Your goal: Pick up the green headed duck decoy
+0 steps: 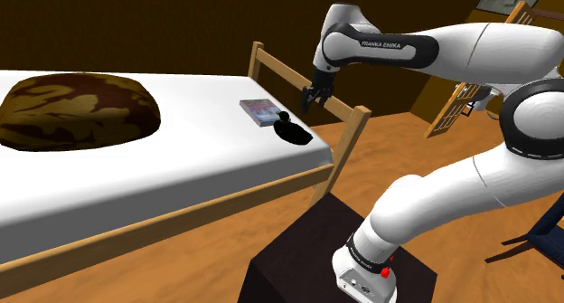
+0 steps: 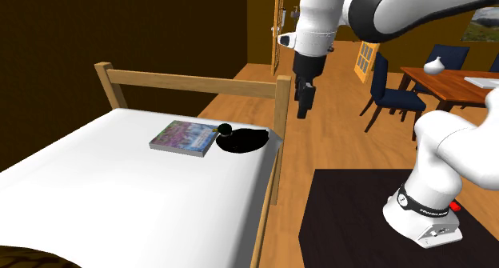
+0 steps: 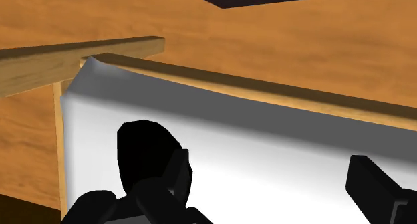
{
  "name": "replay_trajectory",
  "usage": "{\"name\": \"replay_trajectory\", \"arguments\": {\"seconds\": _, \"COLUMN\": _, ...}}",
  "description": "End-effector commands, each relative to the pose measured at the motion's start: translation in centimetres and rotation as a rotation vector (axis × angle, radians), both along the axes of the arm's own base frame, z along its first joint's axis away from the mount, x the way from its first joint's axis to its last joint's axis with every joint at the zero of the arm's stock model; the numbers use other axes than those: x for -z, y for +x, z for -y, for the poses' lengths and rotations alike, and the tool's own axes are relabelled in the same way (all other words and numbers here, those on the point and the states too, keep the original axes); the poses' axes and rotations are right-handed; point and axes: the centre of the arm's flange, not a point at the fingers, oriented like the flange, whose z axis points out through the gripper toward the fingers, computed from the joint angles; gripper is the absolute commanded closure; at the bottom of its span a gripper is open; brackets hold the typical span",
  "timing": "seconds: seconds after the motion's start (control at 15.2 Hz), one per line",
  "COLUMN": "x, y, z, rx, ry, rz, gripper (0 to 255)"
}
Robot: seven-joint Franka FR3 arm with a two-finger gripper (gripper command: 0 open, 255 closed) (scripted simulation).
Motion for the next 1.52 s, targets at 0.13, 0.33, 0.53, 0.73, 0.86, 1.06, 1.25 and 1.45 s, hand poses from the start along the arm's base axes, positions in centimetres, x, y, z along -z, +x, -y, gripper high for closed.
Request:
{"name": "replay_trajectory", "arguments": {"seconds": 0.13, "x": 2.4, "y": 3.5, "z": 2.9, "rx": 0.009, "ry": 0.003, "rz": 0.011, "gripper": 0}}
{"name": "replay_trajectory", "arguments": {"seconds": 0.33, "x": 4.3, "y": 6.1, "z": 5.1, "rx": 0.016, "ry": 0.006, "rz": 0.017, "gripper": 0}}
{"name": "replay_trajectory", "arguments": {"seconds": 0.53, "x": 6.2, "y": 8.7, "z": 7.3, "rx": 0.023, "ry": 0.009, "rz": 0.024, "gripper": 0}}
{"name": "replay_trajectory", "arguments": {"seconds": 0.73, "x": 8.1, "y": 11.3, "z": 9.6, "rx": 0.030, "ry": 0.012, "rz": 0.031, "gripper": 0}}
{"name": "replay_trajectory", "arguments": {"seconds": 0.86, "x": 9.3, "y": 13.0, "z": 11.1, "rx": 0.035, "ry": 0.014, "rz": 0.035, "gripper": 0}}
{"name": "replay_trajectory", "arguments": {"seconds": 1.06, "x": 11.2, "y": 15.6, "z": 13.3, "rx": 0.042, "ry": 0.017, "rz": 0.042, "gripper": 0}}
{"name": "replay_trajectory", "arguments": {"seconds": 1.25, "x": 13.1, "y": 18.2, "z": 15.6, "rx": 0.049, "ry": 0.020, "rz": 0.048, "gripper": 0}}
{"name": "replay_trajectory", "arguments": {"seconds": 1.45, "x": 14.9, "y": 20.8, "z": 17.9, "rx": 0.056, "ry": 0.023, "rz": 0.055, "gripper": 0}}
